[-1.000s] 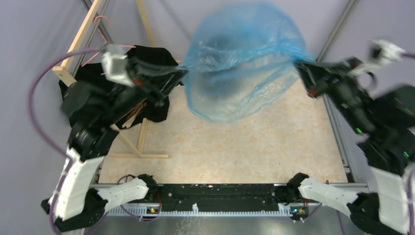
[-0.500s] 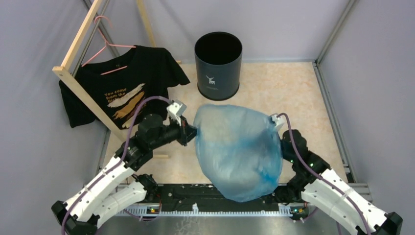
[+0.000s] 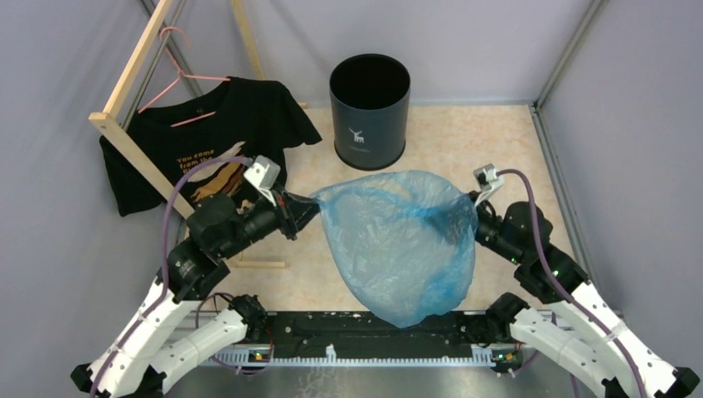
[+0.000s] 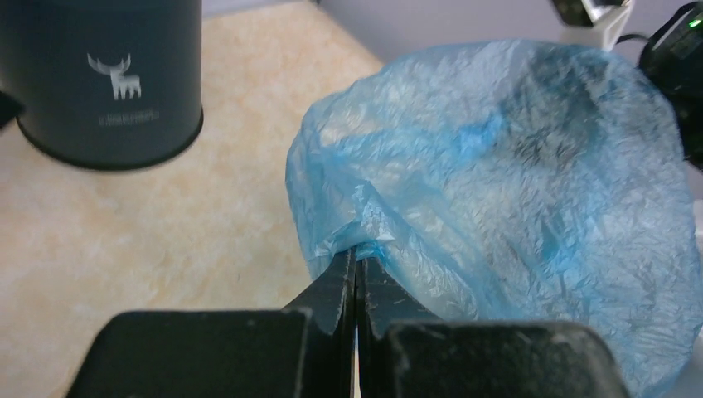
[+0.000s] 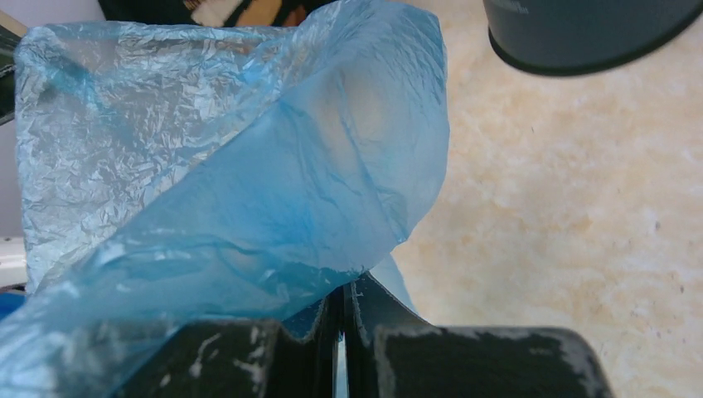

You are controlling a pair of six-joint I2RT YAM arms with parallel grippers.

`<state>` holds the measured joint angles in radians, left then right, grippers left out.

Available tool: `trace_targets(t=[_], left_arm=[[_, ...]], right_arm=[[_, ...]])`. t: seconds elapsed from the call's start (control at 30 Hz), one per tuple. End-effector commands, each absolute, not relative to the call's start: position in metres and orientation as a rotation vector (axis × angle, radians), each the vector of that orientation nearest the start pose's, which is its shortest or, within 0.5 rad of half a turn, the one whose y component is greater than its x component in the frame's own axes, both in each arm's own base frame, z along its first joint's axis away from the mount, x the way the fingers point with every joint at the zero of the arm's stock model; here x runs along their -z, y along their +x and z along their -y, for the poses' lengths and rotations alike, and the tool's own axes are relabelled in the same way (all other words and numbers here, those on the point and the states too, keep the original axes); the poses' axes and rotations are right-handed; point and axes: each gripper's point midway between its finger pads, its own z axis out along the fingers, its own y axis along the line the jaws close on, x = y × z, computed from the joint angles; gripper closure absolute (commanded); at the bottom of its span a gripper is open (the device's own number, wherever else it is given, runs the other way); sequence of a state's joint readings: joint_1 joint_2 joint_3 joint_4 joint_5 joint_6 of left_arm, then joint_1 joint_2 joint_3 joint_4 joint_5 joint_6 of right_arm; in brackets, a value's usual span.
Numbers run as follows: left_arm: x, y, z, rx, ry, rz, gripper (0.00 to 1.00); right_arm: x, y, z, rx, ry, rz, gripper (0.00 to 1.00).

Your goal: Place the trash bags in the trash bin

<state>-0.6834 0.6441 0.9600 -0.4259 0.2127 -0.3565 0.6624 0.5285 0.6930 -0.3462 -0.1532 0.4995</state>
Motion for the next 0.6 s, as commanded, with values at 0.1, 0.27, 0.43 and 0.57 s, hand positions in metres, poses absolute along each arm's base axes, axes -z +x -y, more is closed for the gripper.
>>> trace_targets(t=[0.1,0.27,0.43,0.57], left_arm=[[-0.462,0.158,0.203,1.017,0.472,-1.387,1.00],[-0.395,0.240,0.185,0.674,0.157,-1.735,1.00],[-0.245,0.248,0.179,0.408,0.115,-2.228,1.00],[-0.213,0.217,0.180,0.520,0.203,-2.264,1.00]], right_arm=[[-0.369,0.171,-0.204,-1.071,-0.296,-1.640,1.00],[-0.309,0.229,-0.182,-0.728,-0.071,-2.000,1.00],[-0.142,0.218,-0.209,-1.061,-0.091,-2.392,1.00],[-0.125,0.173,-0.225,-1.137,-0.197,-2.396,1.00]])
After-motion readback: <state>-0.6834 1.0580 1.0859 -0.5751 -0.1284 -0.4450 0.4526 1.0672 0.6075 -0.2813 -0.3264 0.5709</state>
